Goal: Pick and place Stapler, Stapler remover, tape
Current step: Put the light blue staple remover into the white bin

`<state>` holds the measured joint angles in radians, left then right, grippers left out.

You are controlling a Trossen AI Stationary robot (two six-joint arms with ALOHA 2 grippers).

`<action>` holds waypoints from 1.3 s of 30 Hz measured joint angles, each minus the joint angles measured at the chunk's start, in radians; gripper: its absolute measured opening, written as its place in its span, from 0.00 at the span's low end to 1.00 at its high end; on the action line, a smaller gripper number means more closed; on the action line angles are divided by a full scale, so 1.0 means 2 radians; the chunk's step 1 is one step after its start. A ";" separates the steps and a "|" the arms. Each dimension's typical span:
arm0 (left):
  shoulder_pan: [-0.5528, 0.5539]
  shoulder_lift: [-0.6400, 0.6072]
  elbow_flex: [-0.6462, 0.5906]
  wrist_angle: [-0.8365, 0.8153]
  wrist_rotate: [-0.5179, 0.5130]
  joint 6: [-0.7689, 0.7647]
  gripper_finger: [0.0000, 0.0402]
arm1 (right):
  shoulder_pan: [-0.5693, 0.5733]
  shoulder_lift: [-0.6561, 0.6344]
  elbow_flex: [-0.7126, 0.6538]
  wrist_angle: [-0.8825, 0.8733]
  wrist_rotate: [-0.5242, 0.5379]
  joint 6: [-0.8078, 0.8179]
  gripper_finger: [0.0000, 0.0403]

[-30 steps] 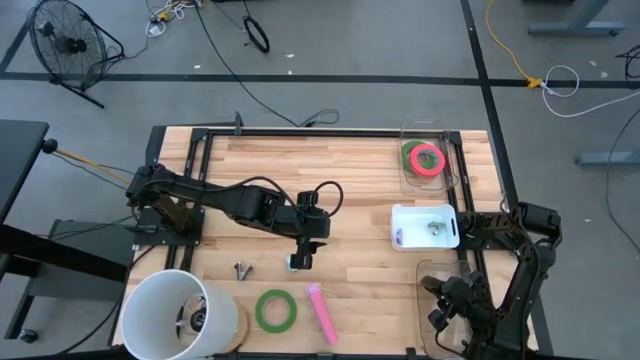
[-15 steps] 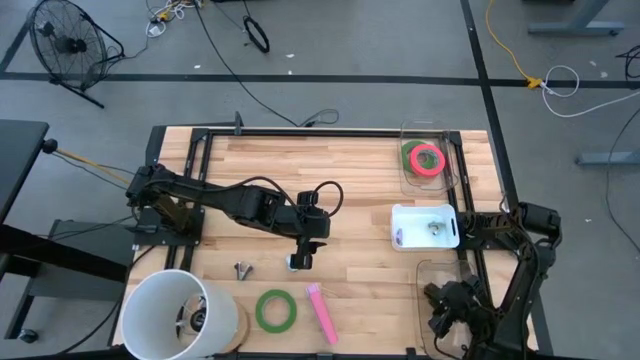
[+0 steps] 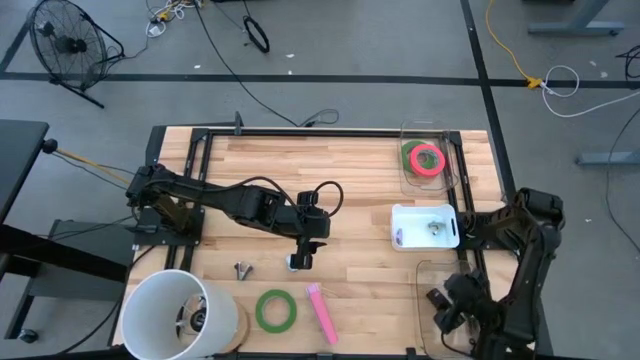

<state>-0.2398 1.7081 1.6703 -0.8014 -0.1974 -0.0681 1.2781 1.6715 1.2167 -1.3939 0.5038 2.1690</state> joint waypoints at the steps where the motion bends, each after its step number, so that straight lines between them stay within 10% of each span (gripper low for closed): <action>1: 0.000 0.000 0.000 -0.001 0.000 0.000 0.49 | 0.000 -0.009 0.000 0.001 0.011 -0.008 0.71; 8: 0.000 0.000 0.000 -0.079 0.000 -0.040 0.49 | -0.019 -0.070 0.000 0.020 0.149 -0.078 0.67; 18: 0.000 0.000 -0.132 -0.105 0.061 -0.158 0.49 | -0.093 -0.138 0.000 0.195 0.304 -0.385 0.67; 26: -0.015 0.001 -0.236 0.025 0.075 -0.093 0.49 | -0.139 -0.150 0.000 0.320 0.315 -0.589 0.67; 39: -0.041 0.000 -0.321 0.176 0.067 -0.027 0.49 | -0.177 -0.150 0.000 0.327 0.302 -0.618 0.67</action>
<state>-0.3210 1.7088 1.0289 -0.4492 -0.0633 -0.1228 0.9249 1.3724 1.2175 -0.7399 1.1077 0.9333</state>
